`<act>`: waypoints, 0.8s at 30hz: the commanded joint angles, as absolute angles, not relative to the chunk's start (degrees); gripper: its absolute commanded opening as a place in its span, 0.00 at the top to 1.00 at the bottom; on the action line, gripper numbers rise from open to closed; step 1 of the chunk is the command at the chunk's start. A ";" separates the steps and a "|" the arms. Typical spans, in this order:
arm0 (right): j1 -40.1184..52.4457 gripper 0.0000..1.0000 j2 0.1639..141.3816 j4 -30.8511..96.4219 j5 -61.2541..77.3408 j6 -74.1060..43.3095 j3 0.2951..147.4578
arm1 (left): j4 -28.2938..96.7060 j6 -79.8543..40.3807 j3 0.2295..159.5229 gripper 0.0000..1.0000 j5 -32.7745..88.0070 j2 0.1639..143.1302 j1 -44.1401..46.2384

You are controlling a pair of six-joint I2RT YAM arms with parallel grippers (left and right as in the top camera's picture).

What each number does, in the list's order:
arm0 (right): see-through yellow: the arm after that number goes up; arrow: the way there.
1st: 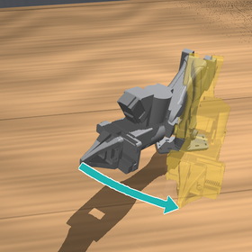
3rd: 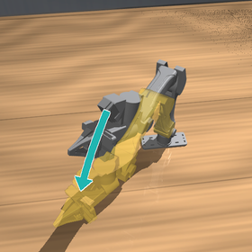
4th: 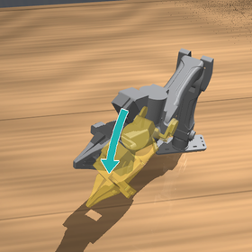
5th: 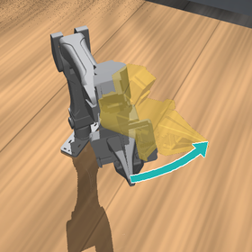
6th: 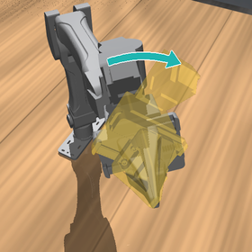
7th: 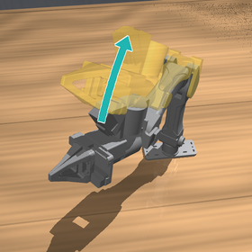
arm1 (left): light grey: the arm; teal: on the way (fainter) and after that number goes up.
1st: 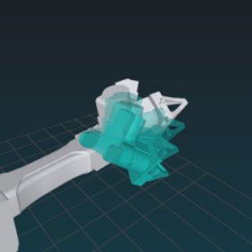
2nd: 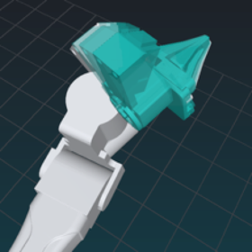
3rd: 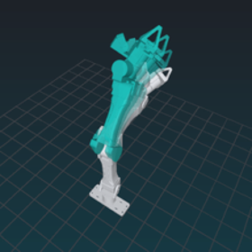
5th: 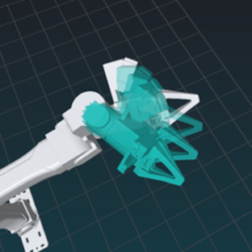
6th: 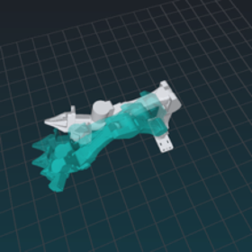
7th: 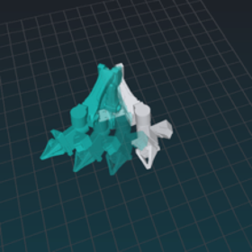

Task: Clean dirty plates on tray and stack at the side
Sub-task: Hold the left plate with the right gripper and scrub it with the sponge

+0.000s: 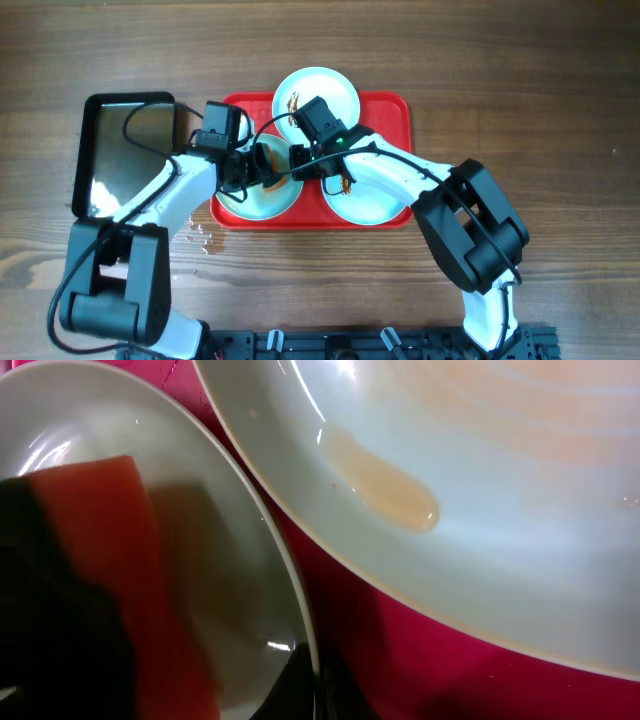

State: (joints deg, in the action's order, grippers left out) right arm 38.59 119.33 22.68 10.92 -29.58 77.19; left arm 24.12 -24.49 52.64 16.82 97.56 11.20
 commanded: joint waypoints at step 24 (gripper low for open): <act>38.59 0.96 121.19 23.35 13.19 -30.22 77.43 | 36.77 -29.28 58.54 0.96 9.56 99.11 13.43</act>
